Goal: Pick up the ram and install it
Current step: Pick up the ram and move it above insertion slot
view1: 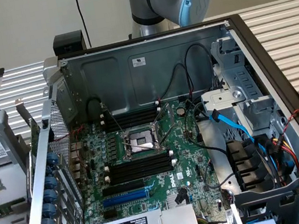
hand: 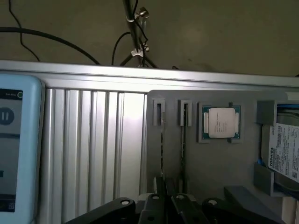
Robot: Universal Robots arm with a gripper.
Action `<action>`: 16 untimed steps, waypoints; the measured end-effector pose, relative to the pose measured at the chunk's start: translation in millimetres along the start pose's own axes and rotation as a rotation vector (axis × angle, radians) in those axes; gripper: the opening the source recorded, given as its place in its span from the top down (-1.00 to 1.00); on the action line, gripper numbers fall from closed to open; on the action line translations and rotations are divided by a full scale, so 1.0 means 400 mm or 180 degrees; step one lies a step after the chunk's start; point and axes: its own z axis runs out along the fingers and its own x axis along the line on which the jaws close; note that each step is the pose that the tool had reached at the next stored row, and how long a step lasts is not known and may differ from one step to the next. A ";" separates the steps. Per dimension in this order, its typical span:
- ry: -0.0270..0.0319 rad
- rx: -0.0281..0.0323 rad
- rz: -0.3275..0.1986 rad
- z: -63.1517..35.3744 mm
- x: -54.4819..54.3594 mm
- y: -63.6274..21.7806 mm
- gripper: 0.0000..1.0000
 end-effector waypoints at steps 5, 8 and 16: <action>0.0000 0.0000 0.0001 -0.046 -0.001 -0.002 0.76; 0.0000 0.0001 0.0004 -0.060 -0.001 -0.003 0.76; 0.0001 0.0002 0.0013 -0.142 -0.002 -0.006 0.76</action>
